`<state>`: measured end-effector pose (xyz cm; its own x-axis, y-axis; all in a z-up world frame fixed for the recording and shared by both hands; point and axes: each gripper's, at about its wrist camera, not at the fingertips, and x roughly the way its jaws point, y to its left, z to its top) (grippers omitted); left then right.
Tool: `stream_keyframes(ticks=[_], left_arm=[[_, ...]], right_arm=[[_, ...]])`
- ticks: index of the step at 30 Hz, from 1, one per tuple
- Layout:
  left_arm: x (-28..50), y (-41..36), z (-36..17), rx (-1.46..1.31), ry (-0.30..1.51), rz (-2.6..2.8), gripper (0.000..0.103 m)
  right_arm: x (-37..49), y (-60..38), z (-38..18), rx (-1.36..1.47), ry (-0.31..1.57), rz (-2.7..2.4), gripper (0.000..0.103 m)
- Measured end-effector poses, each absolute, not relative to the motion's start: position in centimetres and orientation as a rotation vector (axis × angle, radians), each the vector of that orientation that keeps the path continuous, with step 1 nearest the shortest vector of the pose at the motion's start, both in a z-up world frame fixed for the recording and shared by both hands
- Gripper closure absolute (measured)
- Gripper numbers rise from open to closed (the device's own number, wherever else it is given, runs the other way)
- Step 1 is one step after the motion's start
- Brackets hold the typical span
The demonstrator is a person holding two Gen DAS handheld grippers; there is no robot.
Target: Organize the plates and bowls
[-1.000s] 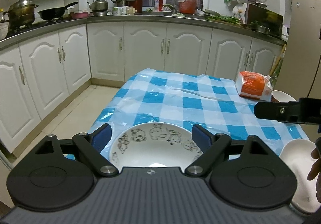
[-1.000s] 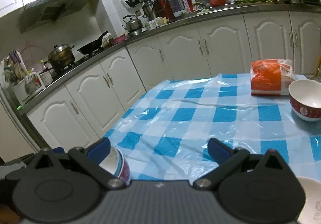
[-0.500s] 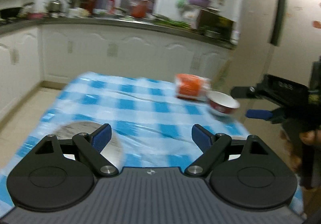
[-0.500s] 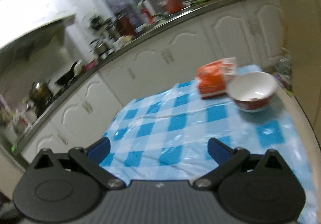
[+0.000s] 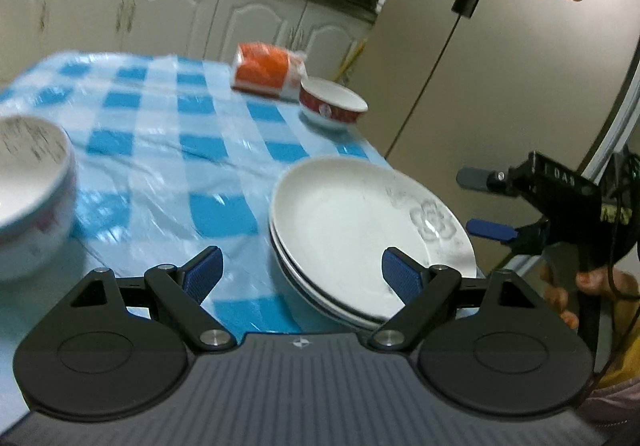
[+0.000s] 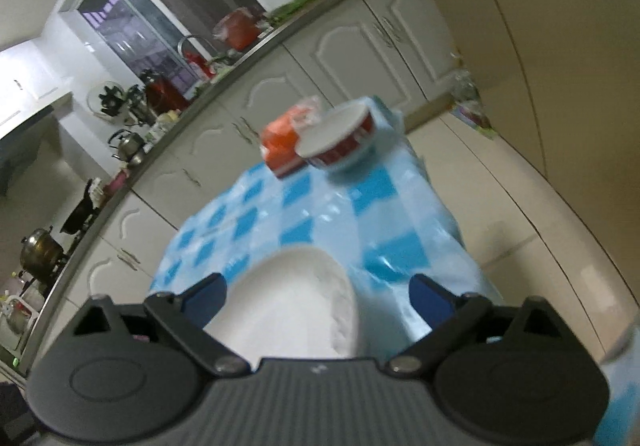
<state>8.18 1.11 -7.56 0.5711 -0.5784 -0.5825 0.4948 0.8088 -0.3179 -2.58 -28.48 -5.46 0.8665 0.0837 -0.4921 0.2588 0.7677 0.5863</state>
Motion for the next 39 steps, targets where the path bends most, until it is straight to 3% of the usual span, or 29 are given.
stream_keyframes(ticks=[15,39], left_arm=[[9.3,-1.6,-10.5,-0.158,0.832,-0.730,0.004],[14.7,-5.5,-10.6,-0.126,0.821,-0.666,0.002]], right_arm=[[-1.0,-27.3,-8.3,0.854,0.635,0.082,0.009],[4.1,-29.0,-7.4,0.781,0.655,-0.009,0.009]])
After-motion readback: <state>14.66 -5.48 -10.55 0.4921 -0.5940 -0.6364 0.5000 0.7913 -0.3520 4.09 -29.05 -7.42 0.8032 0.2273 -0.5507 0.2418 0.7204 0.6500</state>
